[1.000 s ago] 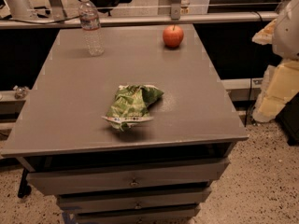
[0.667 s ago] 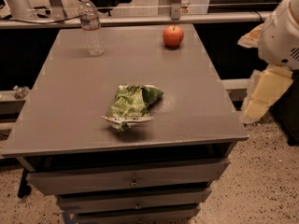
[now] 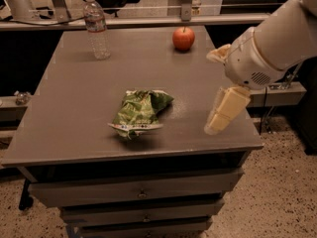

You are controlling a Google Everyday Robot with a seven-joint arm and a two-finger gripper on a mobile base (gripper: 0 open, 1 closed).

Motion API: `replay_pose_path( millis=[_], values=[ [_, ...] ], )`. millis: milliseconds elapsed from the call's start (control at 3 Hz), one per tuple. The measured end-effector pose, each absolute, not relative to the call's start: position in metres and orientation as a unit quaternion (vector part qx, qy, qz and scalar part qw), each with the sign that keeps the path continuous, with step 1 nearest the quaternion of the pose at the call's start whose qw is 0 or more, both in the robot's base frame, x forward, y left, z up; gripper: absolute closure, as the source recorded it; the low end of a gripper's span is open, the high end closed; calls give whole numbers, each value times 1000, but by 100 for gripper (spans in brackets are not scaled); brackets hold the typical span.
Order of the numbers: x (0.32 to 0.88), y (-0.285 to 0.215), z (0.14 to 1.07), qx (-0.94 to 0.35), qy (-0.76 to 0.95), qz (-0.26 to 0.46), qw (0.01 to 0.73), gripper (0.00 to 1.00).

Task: Move green jalapeno chip bag near water bottle

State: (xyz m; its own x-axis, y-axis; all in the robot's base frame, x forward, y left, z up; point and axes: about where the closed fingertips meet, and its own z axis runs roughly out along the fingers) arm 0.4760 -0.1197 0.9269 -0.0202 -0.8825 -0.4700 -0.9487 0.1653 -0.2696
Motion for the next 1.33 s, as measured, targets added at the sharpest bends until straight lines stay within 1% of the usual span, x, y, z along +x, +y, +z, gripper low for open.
replay_pose_path(
  millis=[667, 1333],
  values=[
    [506, -55, 897, -636, 689, 126, 324, 0],
    [509, -11, 873, -619, 682, 175, 347, 0]
  ],
)
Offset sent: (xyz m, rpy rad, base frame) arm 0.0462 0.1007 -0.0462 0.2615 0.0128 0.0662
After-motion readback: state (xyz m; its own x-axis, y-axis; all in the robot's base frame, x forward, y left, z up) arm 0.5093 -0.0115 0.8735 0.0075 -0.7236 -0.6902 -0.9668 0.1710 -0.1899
